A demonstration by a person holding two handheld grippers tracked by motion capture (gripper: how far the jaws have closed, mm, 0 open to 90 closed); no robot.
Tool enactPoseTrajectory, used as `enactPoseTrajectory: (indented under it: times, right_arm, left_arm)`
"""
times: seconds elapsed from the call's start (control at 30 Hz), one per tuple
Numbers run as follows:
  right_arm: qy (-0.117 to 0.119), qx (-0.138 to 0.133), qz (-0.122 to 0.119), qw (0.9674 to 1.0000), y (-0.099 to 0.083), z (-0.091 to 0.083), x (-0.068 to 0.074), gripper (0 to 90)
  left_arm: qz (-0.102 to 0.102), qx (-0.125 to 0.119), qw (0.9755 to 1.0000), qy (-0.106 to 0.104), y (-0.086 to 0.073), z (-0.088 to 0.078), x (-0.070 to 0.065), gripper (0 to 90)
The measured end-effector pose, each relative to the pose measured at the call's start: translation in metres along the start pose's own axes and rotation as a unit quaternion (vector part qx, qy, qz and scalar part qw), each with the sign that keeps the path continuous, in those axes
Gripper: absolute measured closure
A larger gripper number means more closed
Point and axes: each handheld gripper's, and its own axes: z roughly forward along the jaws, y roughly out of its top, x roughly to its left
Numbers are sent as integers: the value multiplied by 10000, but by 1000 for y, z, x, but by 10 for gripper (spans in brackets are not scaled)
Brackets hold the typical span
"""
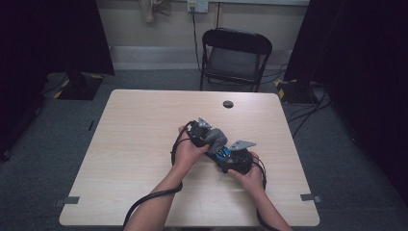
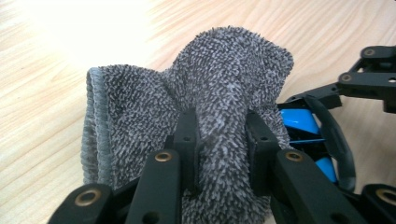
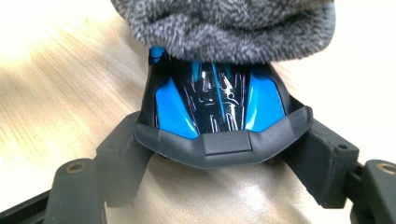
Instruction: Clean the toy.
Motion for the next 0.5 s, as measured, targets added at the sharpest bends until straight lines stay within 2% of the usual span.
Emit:
enactPoseTrajectory:
  times: [0.27, 0.4, 0.5]
  right_arm:
    - [-1, -1, -2, 10000, 0, 0, 0, 262]
    - [3, 1, 0, 10000, 0, 0, 0, 262]
    - [3, 2, 0, 10000, 0, 0, 0, 262]
  left_arm:
    - [-15, 65, 9998, 161, -1, 0, 11, 712]
    - [-161, 59, 9996, 231, -4, 2, 17, 712]
    - [-186, 69, 9995, 236, -5, 2, 21, 713]
